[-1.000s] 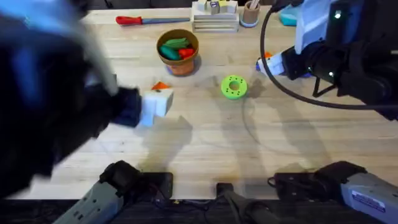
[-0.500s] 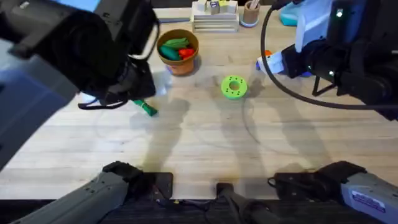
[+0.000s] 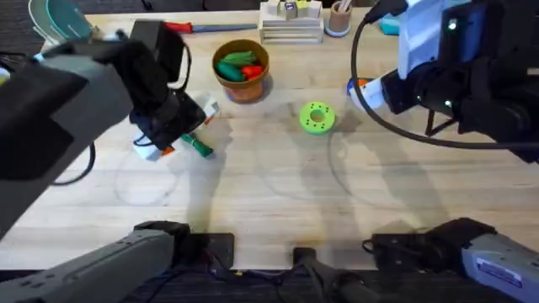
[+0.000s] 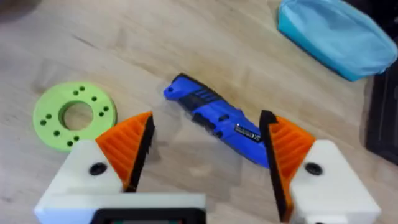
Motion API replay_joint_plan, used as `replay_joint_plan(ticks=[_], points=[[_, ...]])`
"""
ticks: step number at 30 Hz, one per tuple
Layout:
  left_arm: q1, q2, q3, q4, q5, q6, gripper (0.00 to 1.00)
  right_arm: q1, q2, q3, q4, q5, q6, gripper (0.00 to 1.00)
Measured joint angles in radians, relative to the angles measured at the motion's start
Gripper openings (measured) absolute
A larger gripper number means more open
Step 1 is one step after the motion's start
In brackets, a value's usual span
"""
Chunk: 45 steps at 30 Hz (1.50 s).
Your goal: Pick up the gripper from the table and insert it into the empty holder that is missing its gripper. Then pick up a screw, insert it into the mounting hole, and use the screwdriver to tighten it. Finally, clean up the table by picking up the vegetable and placing it into the bucket.
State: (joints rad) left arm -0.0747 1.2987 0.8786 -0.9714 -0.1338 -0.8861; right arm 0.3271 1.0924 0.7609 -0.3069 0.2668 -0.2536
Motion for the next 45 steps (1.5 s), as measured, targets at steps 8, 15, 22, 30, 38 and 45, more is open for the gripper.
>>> replay_joint_plan(ticks=[8,15,22,30,38,45], points=[[0.119,0.003,-0.126,0.177,0.128,0.056,0.993,0.0,0.0,0.0,-0.042,0.0,0.0,0.993],[0.118,0.003,-0.158,0.202,0.134,0.086,0.993,0.0,0.0,0.0,-0.042,0.0,0.0,0.992],[0.12,0.045,-0.17,0.22,0.098,0.097,0.988,0.0,0.0,0.0,-0.042,0.0,0.0,0.992],[0.13,0.064,-0.165,0.208,0.056,0.107,0.524,0.0,0.0,0.0,-0.059,0.0,0.0,0.991],[0.13,0.068,-0.16,0.225,0.081,0.104,0.013,0.0,0.0,0.0,-0.077,0.0,0.0,0.991],[0.129,0.1,-0.07,0.069,0.153,0.123,0.009,0.0,0.0,0.0,-0.077,0.0,0.0,0.991]])
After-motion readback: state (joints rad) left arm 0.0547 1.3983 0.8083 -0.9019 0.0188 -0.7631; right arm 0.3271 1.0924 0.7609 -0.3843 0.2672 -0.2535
